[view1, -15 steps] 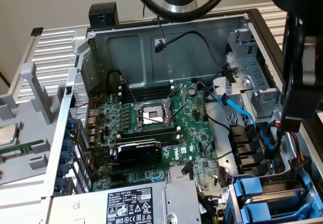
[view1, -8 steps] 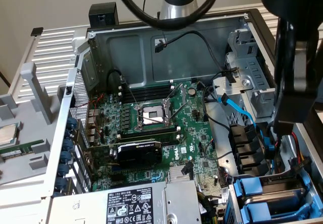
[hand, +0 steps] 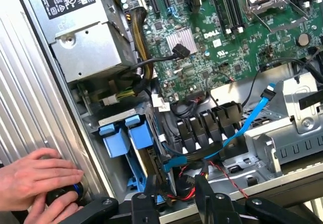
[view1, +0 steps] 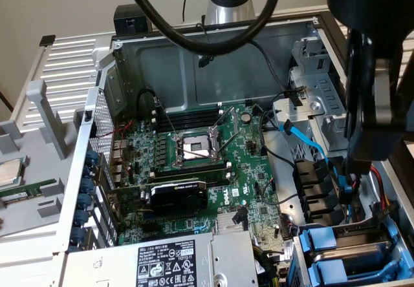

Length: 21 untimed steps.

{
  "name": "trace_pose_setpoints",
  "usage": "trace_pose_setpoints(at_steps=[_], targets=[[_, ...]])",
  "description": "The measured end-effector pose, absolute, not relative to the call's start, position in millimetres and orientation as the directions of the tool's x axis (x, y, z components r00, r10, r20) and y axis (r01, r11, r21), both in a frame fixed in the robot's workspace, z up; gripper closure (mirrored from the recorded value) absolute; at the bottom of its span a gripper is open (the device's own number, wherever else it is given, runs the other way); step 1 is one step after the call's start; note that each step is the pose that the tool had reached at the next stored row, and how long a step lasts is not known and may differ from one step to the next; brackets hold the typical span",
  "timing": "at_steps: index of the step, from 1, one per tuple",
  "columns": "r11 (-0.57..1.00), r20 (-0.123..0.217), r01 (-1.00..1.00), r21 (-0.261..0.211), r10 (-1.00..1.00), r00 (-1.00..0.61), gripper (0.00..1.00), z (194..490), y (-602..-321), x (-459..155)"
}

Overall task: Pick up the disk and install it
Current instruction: 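Insert the first disk wire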

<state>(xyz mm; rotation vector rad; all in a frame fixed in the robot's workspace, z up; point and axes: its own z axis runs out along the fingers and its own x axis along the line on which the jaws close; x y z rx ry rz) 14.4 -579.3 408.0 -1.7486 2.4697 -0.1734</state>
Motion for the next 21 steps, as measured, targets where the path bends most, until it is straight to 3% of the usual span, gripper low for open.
trace_pose_setpoints(at_steps=[21], targets=[[0.022, -0.027, -0.988, -0.155, -0.999, -0.018, 0.57, 405.7, -588.6, 13.4]])
